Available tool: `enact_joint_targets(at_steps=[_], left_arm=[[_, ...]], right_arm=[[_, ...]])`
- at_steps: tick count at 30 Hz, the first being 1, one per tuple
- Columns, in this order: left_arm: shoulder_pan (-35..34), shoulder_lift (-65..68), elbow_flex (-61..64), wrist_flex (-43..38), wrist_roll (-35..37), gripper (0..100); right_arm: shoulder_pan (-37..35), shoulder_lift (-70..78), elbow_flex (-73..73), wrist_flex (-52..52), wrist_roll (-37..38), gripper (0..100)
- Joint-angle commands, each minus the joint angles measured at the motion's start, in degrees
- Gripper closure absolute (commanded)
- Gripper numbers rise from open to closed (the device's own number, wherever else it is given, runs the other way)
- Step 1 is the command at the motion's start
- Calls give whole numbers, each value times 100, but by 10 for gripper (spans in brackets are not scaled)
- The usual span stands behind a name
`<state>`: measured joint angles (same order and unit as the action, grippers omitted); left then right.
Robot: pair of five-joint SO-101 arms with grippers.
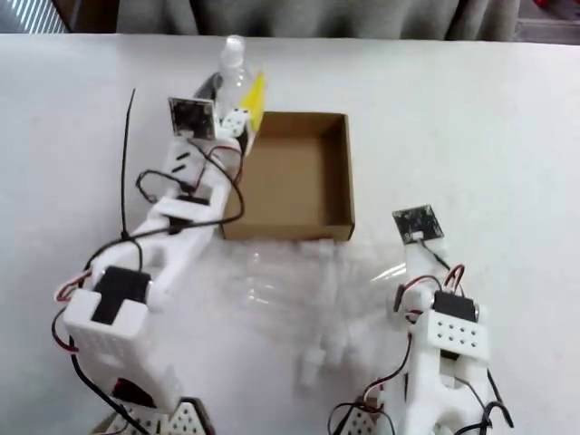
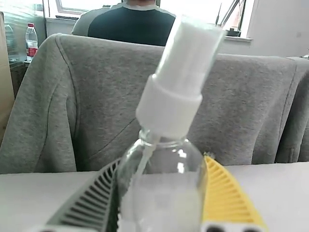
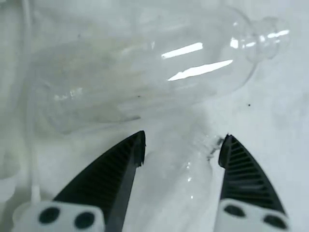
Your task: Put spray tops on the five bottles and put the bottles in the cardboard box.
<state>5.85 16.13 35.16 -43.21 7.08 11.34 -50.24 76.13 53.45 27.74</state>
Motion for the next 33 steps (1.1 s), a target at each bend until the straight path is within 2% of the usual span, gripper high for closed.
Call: enact_joint_targets(at_steps=[1,13,23,29,33], left_arm=[[145,-338,-35,-158,18,900],[136,-295,149,-158,18,902],[22,1024,-993,-158,9,902],[40,1200,-1116,-141,9,899],[22,1209,-1143,158,9,899]], right_arm=[[-31,-84,-35,-75,70,765],[-31,-92,-35,-75,70,765],[-31,-92,-35,-75,70,765],[-31,-92,-35,-75,70,765],[-31,-92,-35,-75,70,765]])
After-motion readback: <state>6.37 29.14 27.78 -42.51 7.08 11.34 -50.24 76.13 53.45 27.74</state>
